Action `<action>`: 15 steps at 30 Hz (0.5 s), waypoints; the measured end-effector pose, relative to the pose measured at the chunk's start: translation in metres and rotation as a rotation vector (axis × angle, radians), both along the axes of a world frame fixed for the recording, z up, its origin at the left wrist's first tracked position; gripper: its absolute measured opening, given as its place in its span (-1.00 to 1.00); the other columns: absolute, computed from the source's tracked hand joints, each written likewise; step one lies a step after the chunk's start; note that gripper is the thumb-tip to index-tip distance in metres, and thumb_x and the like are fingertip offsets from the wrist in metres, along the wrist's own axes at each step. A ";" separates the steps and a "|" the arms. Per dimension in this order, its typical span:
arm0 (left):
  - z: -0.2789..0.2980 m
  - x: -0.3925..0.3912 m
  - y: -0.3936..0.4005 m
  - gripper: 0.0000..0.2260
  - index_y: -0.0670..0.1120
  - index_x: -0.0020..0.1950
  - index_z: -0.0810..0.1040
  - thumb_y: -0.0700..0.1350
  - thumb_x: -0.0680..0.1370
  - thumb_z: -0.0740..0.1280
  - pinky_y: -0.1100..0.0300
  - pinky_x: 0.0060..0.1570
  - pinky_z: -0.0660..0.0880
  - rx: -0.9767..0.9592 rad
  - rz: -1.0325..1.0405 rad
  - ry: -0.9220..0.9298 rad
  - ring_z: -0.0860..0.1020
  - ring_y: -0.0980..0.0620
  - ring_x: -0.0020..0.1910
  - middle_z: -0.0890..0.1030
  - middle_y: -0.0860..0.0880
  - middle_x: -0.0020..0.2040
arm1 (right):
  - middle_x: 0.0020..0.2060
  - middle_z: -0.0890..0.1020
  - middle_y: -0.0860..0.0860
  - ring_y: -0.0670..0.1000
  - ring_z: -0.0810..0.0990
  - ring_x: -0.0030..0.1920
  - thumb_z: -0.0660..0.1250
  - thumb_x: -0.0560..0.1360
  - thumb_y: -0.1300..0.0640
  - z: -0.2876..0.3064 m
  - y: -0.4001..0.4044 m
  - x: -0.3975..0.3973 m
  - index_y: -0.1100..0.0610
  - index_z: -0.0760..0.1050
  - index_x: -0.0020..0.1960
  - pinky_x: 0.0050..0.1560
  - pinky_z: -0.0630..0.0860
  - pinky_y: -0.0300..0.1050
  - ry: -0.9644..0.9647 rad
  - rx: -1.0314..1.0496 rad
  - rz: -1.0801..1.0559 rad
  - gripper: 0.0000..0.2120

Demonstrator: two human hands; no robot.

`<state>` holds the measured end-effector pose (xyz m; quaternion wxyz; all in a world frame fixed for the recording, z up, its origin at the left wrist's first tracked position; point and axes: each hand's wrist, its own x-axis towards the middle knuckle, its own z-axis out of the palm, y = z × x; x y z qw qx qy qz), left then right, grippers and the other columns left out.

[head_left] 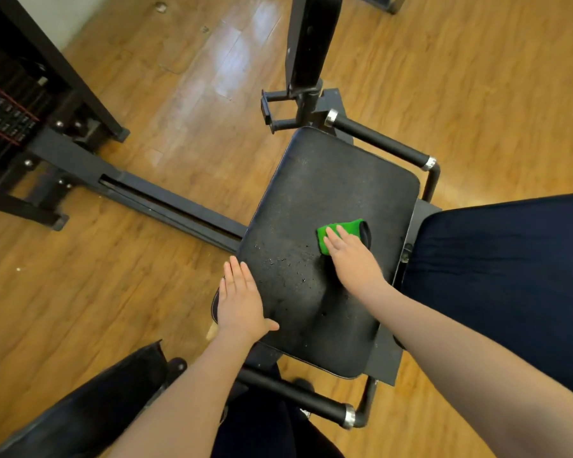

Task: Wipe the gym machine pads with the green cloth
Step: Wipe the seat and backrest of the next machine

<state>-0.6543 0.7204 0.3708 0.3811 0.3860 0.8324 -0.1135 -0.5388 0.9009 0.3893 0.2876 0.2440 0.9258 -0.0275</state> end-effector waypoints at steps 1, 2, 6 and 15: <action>0.000 0.001 0.000 0.18 -0.29 0.50 -0.37 0.29 0.39 0.42 -0.03 0.49 -0.19 -0.003 -0.007 0.006 -0.32 -0.24 0.51 -0.37 -0.30 0.51 | 0.52 -0.02 0.12 0.12 -0.04 0.51 0.01 0.59 0.32 0.002 0.002 0.014 0.23 -0.03 0.52 0.46 -0.01 -0.02 -0.030 0.007 -0.023 -0.48; 0.000 0.001 0.001 0.18 -0.29 0.50 -0.37 0.31 0.39 0.41 -0.03 0.49 -0.19 -0.005 -0.016 0.015 -0.32 -0.24 0.51 -0.37 -0.30 0.51 | 0.52 -0.02 0.12 0.12 -0.04 0.51 0.02 0.59 0.32 0.004 0.004 0.028 0.24 -0.03 0.52 0.46 0.00 -0.01 -0.058 0.015 -0.046 -0.48; 0.002 0.001 0.001 0.19 -0.30 0.50 -0.36 0.33 0.39 0.40 -0.02 0.50 -0.16 -0.003 -0.026 0.026 -0.30 -0.24 0.52 -0.35 -0.30 0.51 | 0.52 0.00 0.13 0.14 0.00 0.51 0.03 0.60 0.28 0.013 0.008 0.063 0.24 -0.01 0.51 0.45 0.05 0.01 -0.175 0.038 -0.119 -0.49; 0.005 0.003 -0.010 0.16 -0.30 0.52 -0.32 0.35 0.40 0.36 0.01 0.51 -0.14 0.049 0.048 0.006 -0.28 -0.20 0.53 -0.32 -0.28 0.53 | 0.50 0.08 0.19 0.17 0.08 0.49 -0.01 0.62 0.21 0.020 -0.002 0.073 0.30 0.04 0.49 0.41 0.11 0.01 -0.283 0.120 -0.206 -0.53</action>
